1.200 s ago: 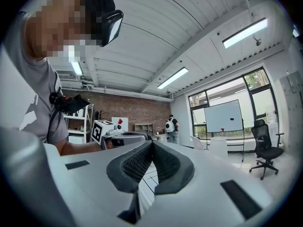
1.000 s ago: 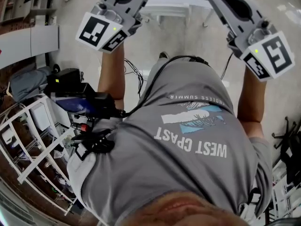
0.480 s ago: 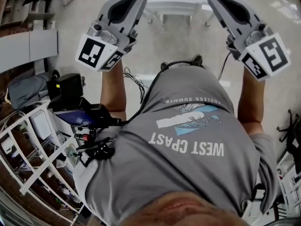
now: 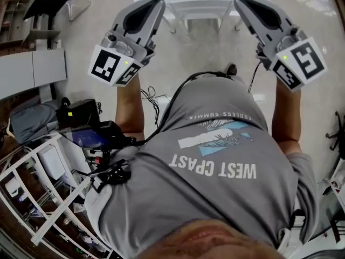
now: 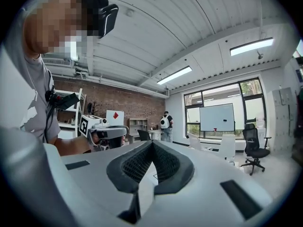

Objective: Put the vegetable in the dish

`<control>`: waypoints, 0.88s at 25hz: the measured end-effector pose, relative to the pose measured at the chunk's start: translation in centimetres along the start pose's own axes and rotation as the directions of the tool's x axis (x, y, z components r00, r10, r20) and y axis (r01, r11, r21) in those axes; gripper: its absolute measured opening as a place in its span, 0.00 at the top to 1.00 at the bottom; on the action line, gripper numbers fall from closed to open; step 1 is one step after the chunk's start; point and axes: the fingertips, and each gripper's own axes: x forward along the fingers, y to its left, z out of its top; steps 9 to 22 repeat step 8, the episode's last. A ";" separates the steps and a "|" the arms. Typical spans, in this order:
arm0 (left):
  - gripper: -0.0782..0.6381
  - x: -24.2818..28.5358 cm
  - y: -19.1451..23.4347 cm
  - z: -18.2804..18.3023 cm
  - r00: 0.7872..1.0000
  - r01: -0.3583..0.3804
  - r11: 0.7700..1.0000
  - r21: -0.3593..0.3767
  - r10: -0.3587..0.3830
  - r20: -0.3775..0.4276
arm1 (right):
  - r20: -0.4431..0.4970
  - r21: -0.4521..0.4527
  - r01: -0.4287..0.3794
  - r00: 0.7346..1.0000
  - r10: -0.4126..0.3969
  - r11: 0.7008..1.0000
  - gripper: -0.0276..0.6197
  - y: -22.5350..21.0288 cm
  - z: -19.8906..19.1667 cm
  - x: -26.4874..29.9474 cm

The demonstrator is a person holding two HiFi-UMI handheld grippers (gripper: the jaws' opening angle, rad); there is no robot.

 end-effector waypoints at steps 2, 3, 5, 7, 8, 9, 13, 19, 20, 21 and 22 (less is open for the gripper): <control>0.88 -0.9 -0.2 -0.8 1.000 0.008 1.000 0.000 -0.008 0.006 | -0.005 -0.002 0.011 1.000 -0.011 1.000 0.95 0.9 -0.9 0.1; 0.88 -1.3 -0.3 -1.0 1.000 0.010 1.000 0.000 -0.010 0.009 | -0.008 -0.003 0.015 1.000 -0.015 1.000 0.95 1.2 -1.4 0.1; 0.88 -1.9 -0.5 -1.5 1.000 0.013 1.000 -0.002 -0.013 0.015 | -0.016 -0.004 0.019 1.000 -0.019 1.000 0.95 1.8 -2.0 0.1; 0.88 -2.5 -0.7 -1.9 1.000 0.016 1.000 -0.004 -0.016 0.020 | -0.022 -0.005 0.024 0.999 -0.024 1.000 0.95 2.3 -2.6 0.2; 0.88 -2.8 -0.8 -2.1 1.000 0.018 1.000 -0.005 -0.018 0.023 | -0.025 -0.005 0.026 0.999 -0.026 1.000 0.95 2.6 -2.8 0.2; 0.88 -2.8 -0.8 -2.1 1.000 0.018 1.000 -0.005 -0.018 0.023 | -0.025 -0.005 0.026 0.999 -0.026 1.000 0.95 2.6 -2.8 0.2; 0.88 -2.8 -0.8 -2.1 1.000 0.018 1.000 -0.005 -0.018 0.023 | -0.025 -0.005 0.026 0.999 -0.026 1.000 0.95 2.6 -2.8 0.2; 0.88 -2.8 -0.8 -2.1 1.000 0.018 1.000 -0.005 -0.018 0.023 | -0.025 -0.005 0.026 0.999 -0.026 1.000 0.95 2.6 -2.8 0.2; 0.88 -2.8 -0.8 -2.1 1.000 0.018 1.000 -0.005 -0.018 0.023 | -0.025 -0.005 0.026 0.999 -0.026 1.000 0.95 2.6 -2.8 0.2; 0.88 -2.8 -0.8 -2.1 1.000 0.018 1.000 -0.005 -0.018 0.023 | -0.025 -0.005 0.026 0.999 -0.026 1.000 0.95 2.6 -2.8 0.2; 0.88 -2.8 -0.8 -2.1 1.000 0.018 1.000 -0.005 -0.018 0.023 | -0.025 -0.005 0.026 0.999 -0.026 1.000 0.95 2.6 -2.8 0.2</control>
